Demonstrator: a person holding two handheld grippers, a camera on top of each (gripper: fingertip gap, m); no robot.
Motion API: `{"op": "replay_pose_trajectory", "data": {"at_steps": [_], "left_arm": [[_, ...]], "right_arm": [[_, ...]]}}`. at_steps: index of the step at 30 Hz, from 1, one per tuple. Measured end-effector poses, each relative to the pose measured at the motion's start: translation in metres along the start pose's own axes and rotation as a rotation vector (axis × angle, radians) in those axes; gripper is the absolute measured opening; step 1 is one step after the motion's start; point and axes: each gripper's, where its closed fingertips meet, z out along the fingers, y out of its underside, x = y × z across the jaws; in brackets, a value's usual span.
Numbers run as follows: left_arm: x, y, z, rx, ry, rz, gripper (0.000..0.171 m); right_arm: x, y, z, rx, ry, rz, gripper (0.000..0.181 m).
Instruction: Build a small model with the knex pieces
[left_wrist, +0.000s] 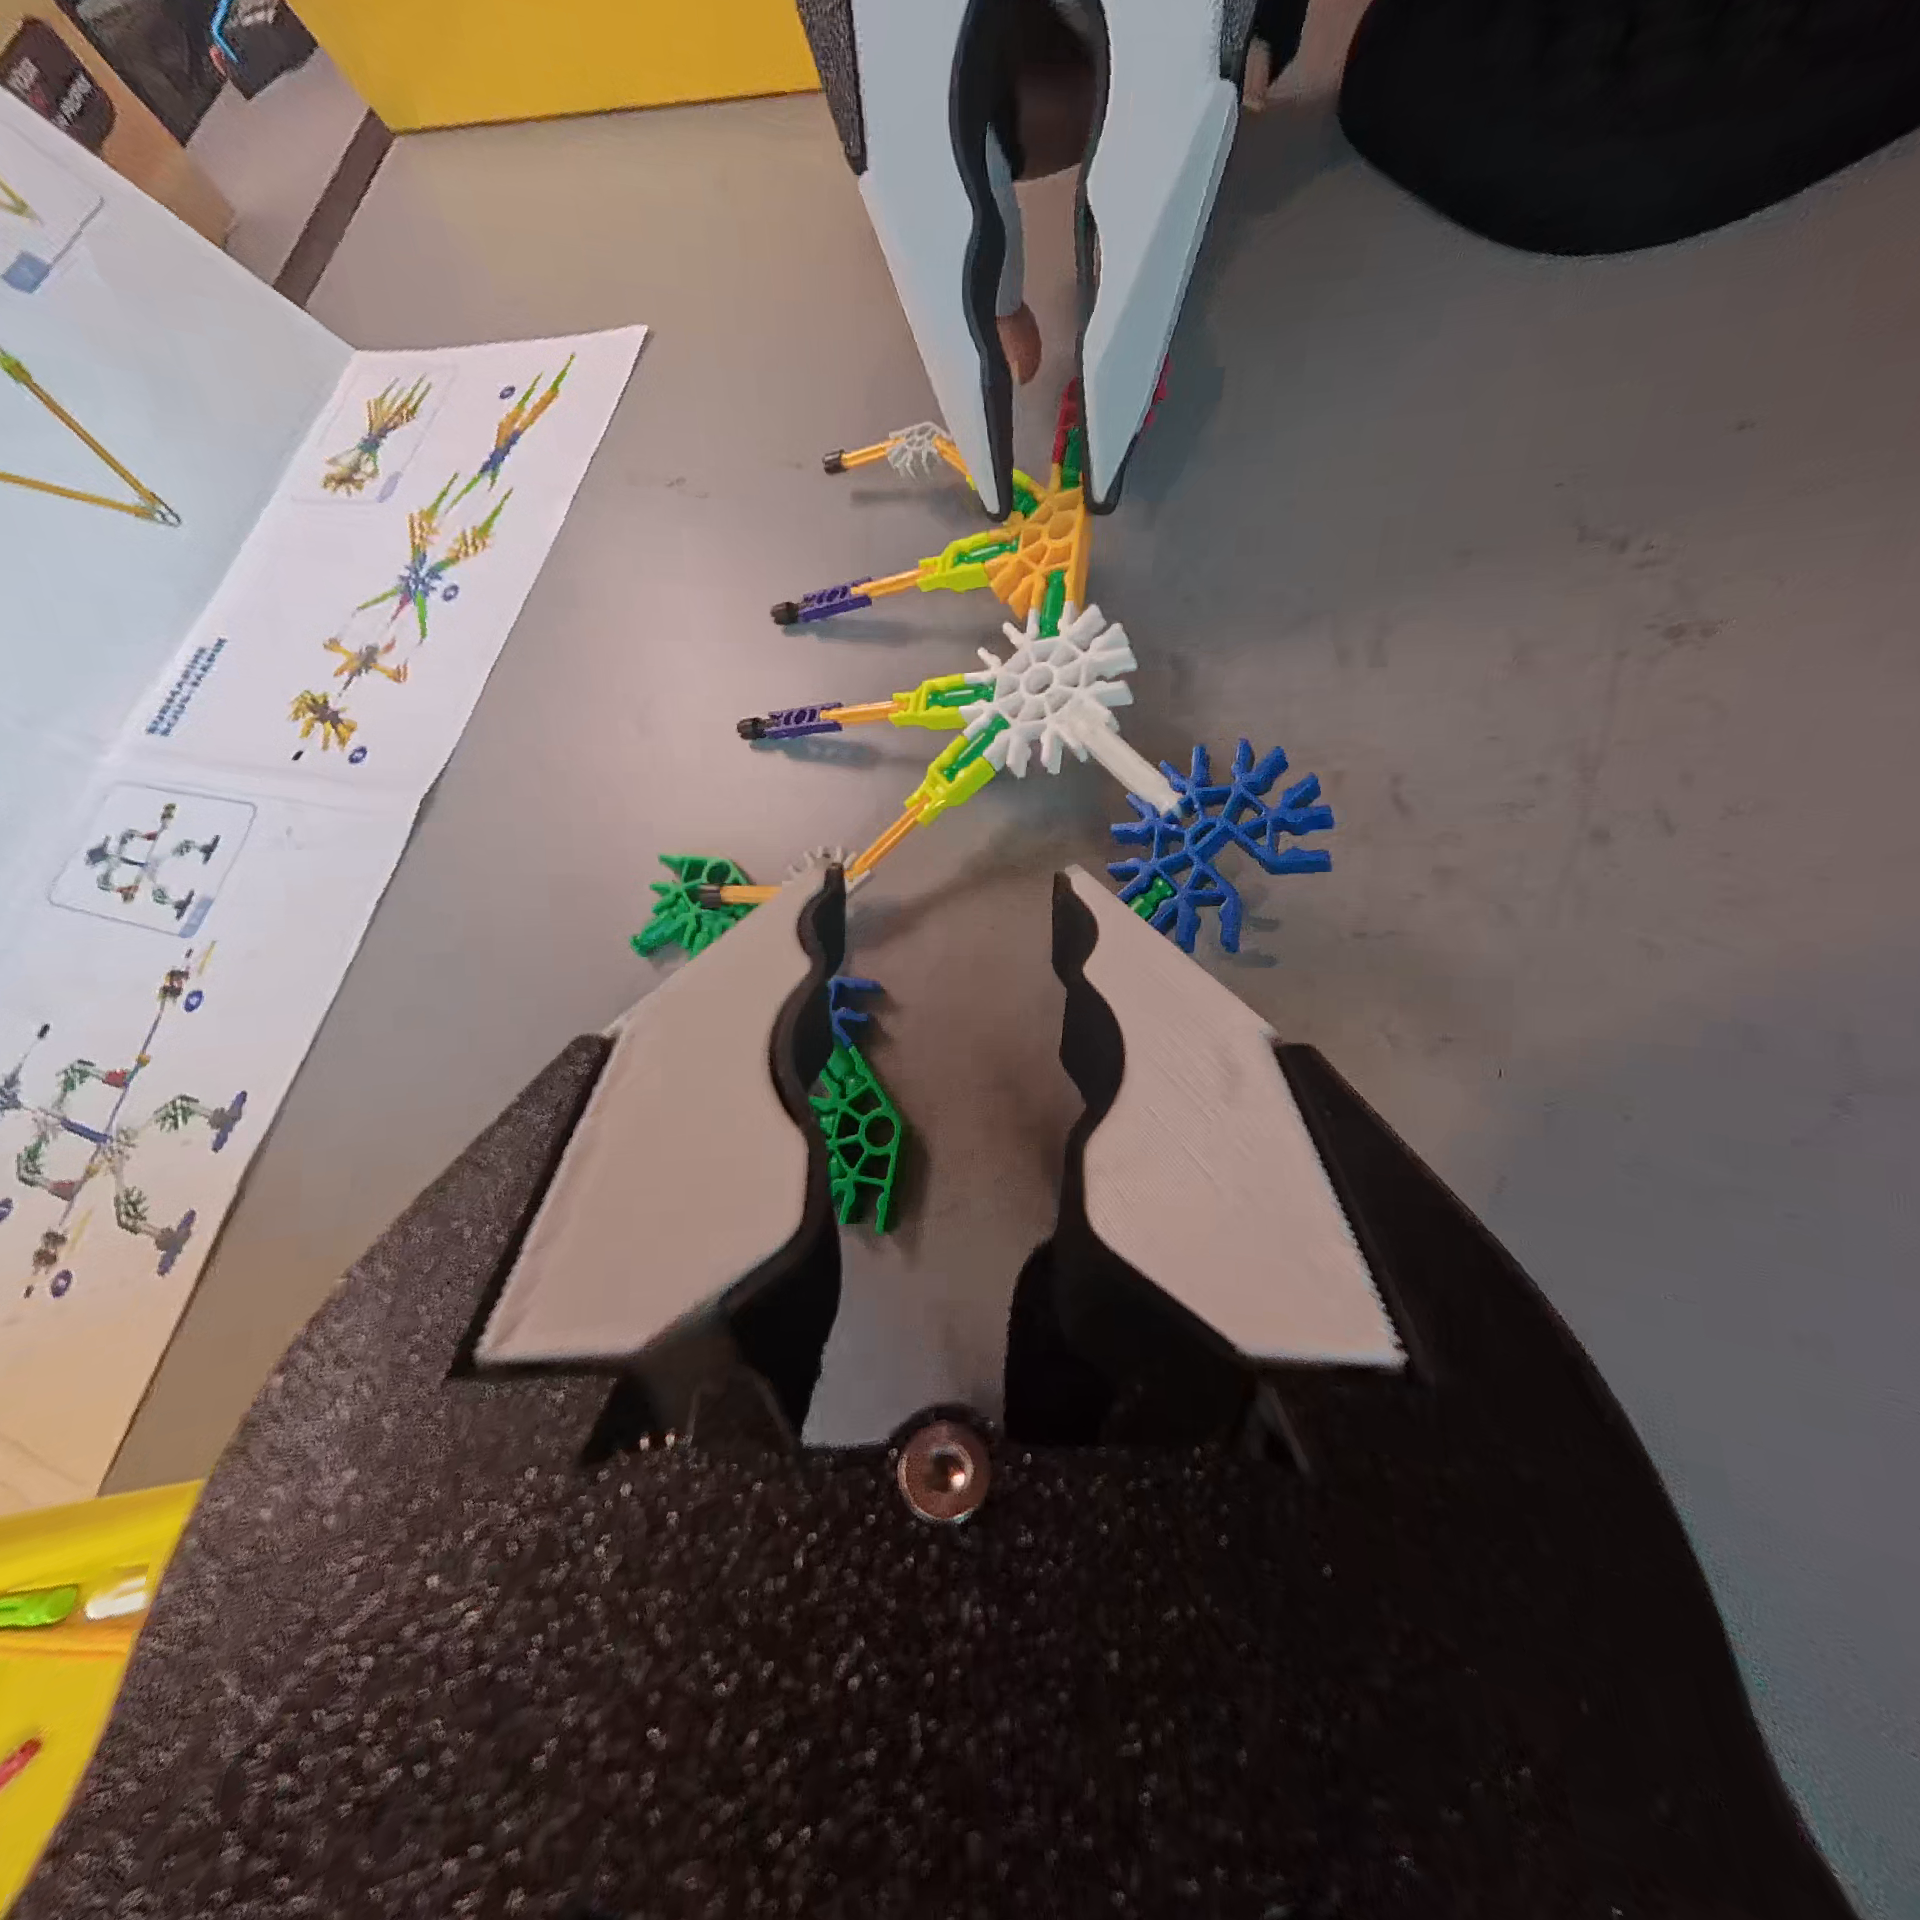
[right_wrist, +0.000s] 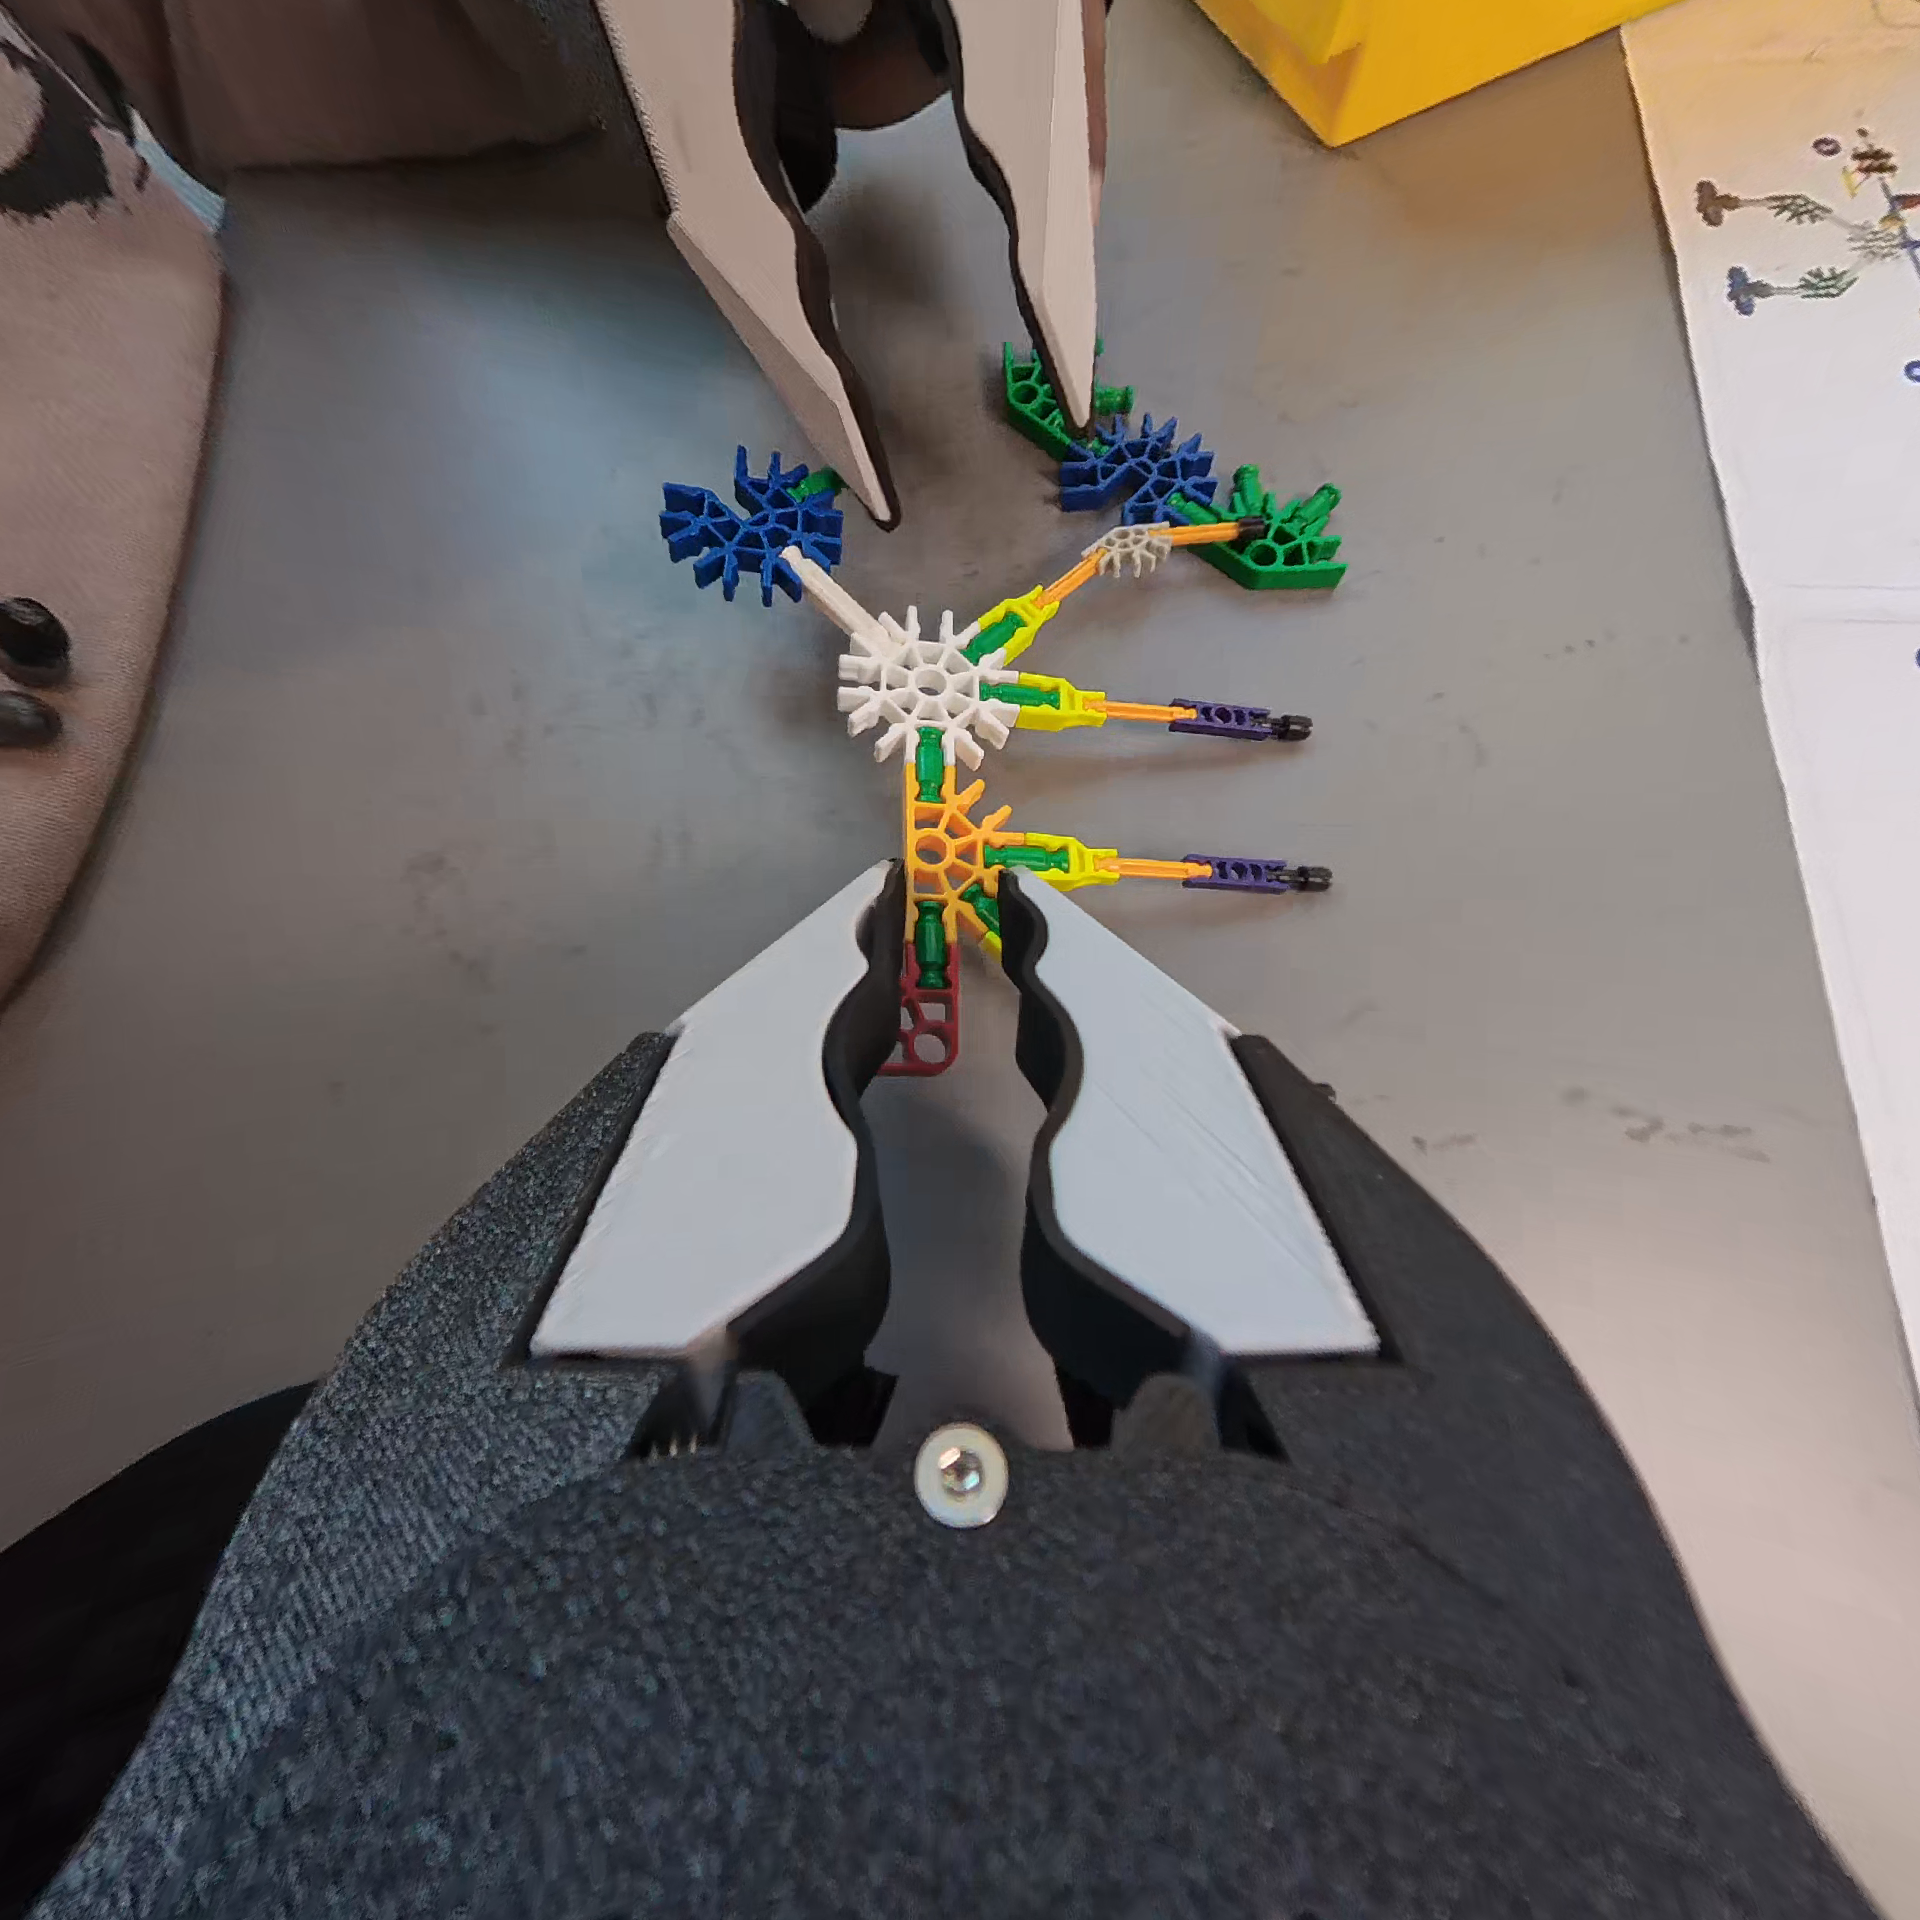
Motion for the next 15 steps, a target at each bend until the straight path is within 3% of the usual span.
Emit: {"op": "replay_pose_trajectory", "data": {"at_steps": [2, 4, 7, 10, 15], "left_arm": [[-0.002, 0.0, 0.004, -0.023, -0.04, 0.055, 0.039], [0.003, 0.003, 0.008, -0.043, -0.029, 0.092, 0.039], [0.007, 0.004, 0.01, -0.034, -0.017, 0.12, 0.039], [0.002, 0.003, 0.017, -0.051, -0.05, 0.153, 0.037], [0.003, 0.0, 0.028, -0.05, -0.035, 0.151, 0.031]], "right_arm": [[-0.002, 0.001, 0.0, 0.006, -0.016, 0.008, 0.015], [-0.011, -0.005, -0.002, 0.044, -0.069, 0.015, 0.0], [-0.017, -0.012, -0.008, 0.092, -0.123, 0.056, 0.0], [-0.006, -0.006, -0.008, 0.072, -0.059, 0.044, 0.0], [0.005, 0.009, 0.004, -0.104, 0.093, -0.068, 0.042]]}}
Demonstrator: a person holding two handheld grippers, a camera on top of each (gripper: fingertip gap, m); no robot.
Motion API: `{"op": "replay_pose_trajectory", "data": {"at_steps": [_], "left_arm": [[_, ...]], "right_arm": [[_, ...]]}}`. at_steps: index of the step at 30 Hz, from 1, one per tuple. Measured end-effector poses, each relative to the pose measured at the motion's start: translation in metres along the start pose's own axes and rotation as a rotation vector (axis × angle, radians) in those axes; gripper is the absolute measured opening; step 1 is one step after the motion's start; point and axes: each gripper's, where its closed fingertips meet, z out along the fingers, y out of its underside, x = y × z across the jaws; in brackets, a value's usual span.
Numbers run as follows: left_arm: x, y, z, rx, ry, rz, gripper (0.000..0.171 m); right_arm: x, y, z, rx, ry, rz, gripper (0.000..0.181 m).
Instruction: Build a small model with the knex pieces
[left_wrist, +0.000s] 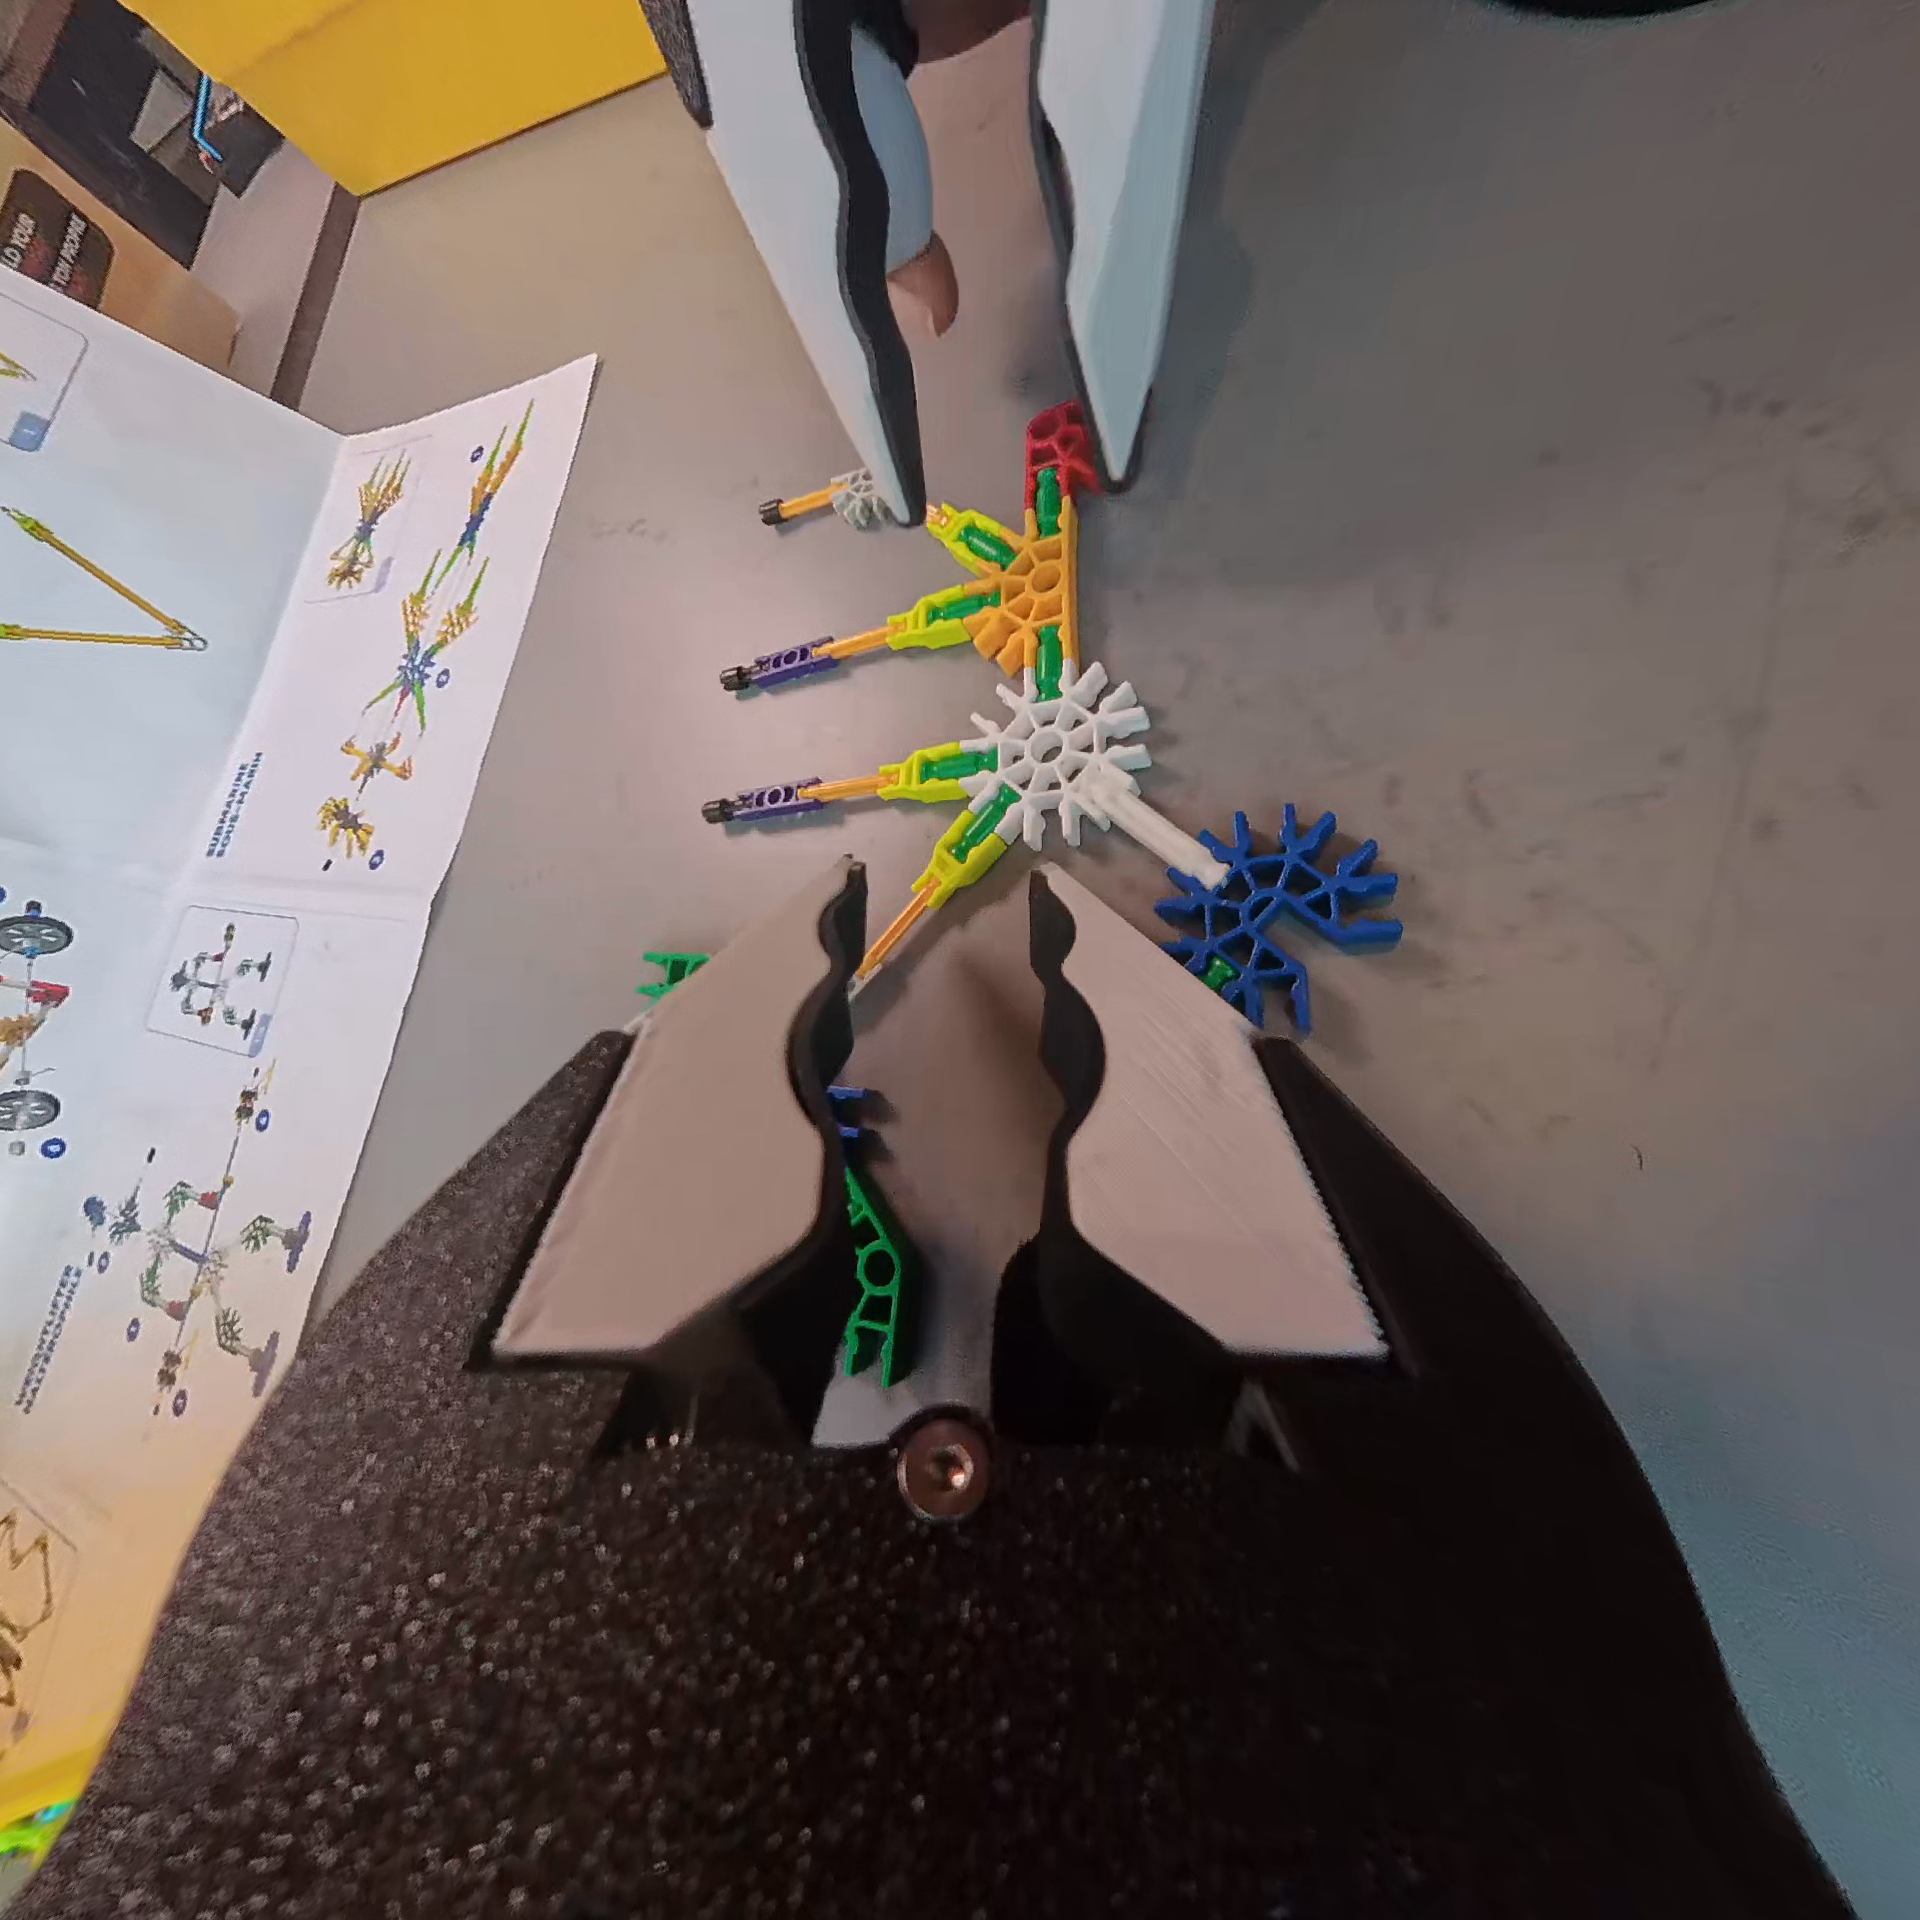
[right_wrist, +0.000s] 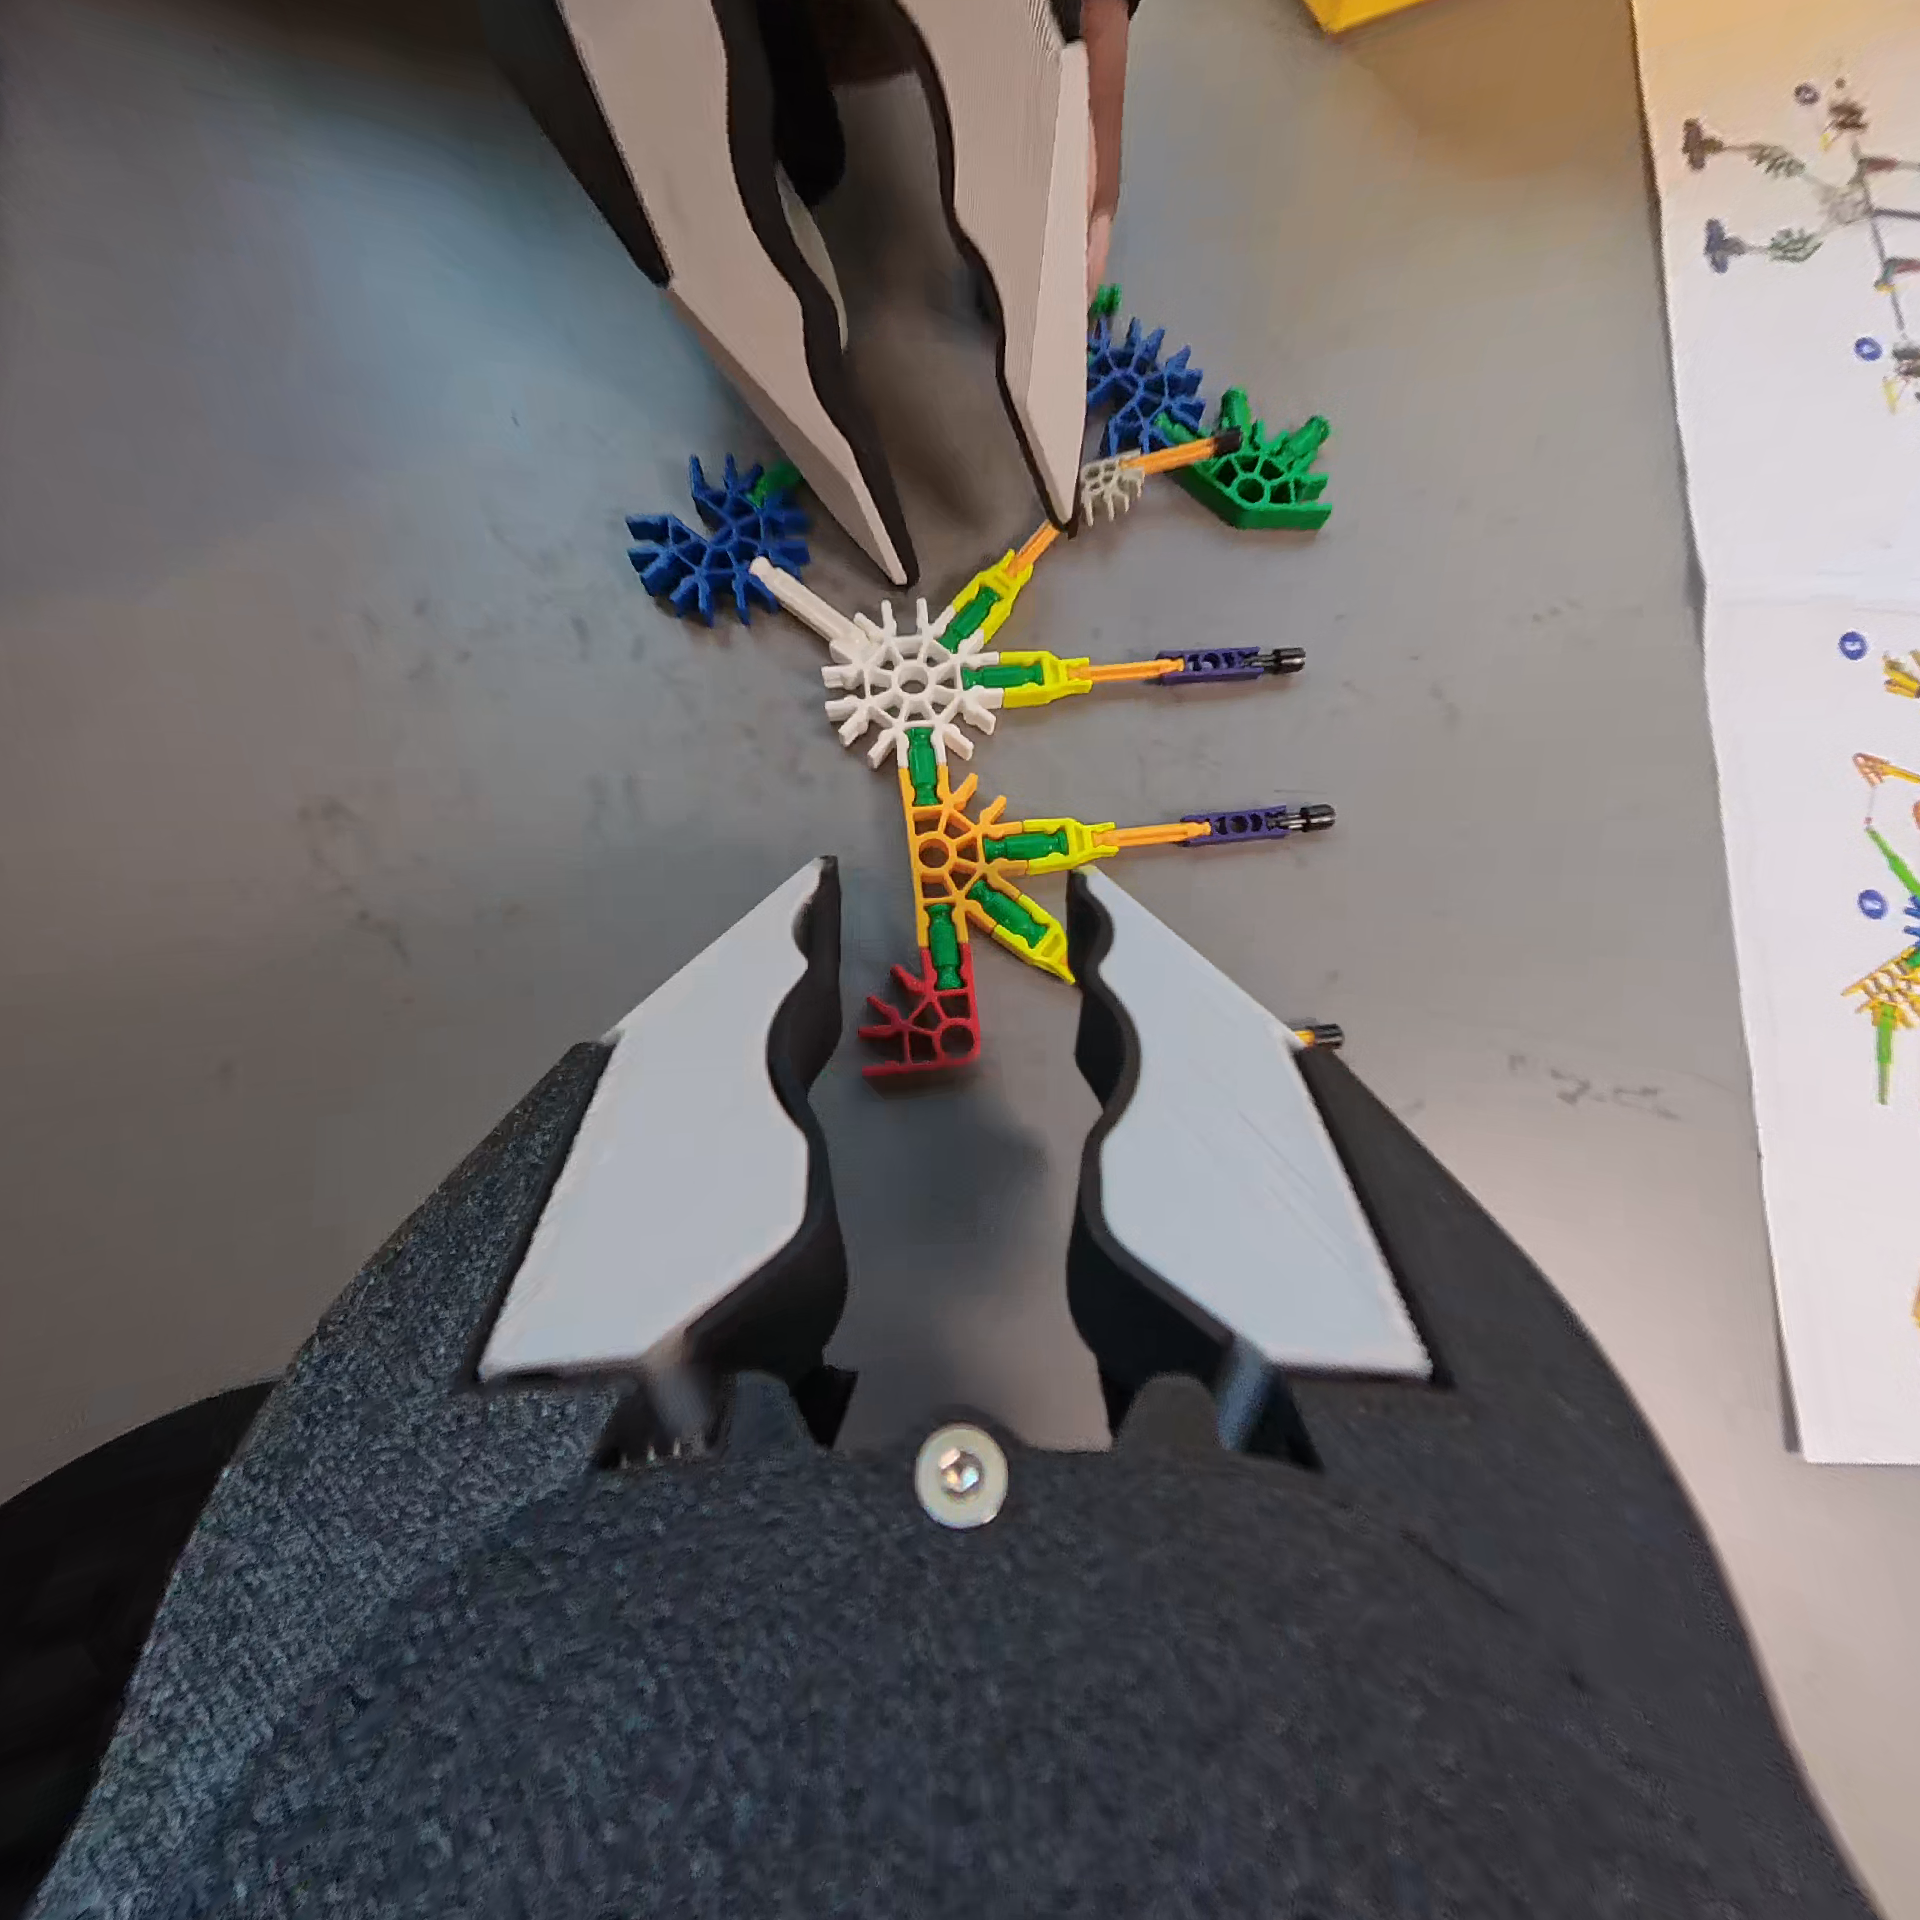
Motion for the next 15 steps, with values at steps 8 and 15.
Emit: {"op": "replay_pose_trajectory", "data": {"at_steps": [8, 15], "left_arm": [[-0.003, 0.008, -0.011, 0.001, 0.018, -0.067, 0.03], [0.004, -0.005, -0.022, 0.056, -0.008, 0.018, 0.037]], "right_arm": [[-0.01, 0.005, 0.011, -0.067, -0.08, 0.03, 0.022], [-0.029, -0.016, -0.016, 0.156, -0.365, 0.304, 0.022]]}}
